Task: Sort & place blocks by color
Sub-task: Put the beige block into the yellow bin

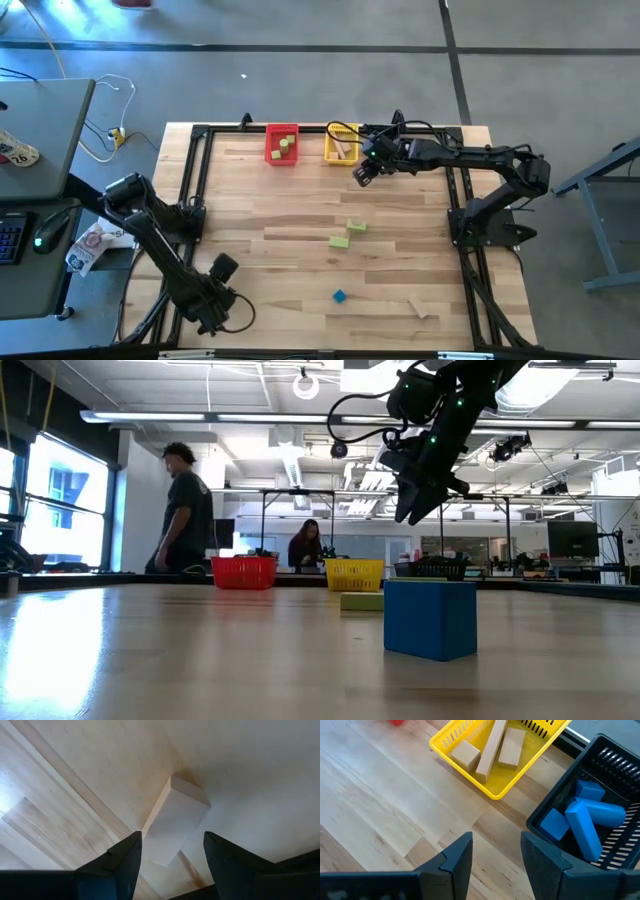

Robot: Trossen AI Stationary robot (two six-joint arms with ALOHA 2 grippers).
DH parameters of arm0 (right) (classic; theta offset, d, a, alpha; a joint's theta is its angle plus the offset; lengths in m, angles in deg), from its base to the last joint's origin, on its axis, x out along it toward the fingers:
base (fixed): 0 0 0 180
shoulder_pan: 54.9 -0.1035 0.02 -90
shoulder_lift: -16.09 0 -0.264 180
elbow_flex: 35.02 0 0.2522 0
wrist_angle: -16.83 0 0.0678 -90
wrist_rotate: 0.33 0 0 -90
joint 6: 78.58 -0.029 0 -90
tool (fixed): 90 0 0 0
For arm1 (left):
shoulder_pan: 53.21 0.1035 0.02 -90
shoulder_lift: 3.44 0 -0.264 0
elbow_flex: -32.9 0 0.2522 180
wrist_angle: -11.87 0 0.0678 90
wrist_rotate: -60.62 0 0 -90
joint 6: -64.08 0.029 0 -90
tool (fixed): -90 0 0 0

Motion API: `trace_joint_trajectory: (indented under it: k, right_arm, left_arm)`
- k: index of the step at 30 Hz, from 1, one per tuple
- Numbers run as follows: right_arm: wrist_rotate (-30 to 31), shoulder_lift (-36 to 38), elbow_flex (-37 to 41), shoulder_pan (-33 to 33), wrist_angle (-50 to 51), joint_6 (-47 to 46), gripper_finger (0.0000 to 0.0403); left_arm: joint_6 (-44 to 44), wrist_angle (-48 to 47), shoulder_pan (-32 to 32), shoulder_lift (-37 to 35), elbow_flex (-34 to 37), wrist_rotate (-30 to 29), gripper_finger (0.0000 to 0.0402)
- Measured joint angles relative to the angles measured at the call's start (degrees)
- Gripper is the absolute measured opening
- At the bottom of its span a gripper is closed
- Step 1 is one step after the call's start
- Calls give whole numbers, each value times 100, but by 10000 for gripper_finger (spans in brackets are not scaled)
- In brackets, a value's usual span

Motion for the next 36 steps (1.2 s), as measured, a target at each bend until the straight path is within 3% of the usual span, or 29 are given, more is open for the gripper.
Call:
trace_joint_trajectory:
  k: [14,24,27,36]
  right_arm:
    - [-108,-1,0,-47,2,-4,153]
    - [-111,-2,0,-406,2,2,153]
    - [-198,-2,0,-547,4,15,153]
    - [-807,-2,0,-1025,-6,262,153]
  left_arm:
    - [144,-10,8,527,0,-192,195]
    - [38,-107,80,872,-24,80,108]
    - [-285,-121,182,846,-16,81,103]
    - [-1181,-7,709,265,9,-1132,103]
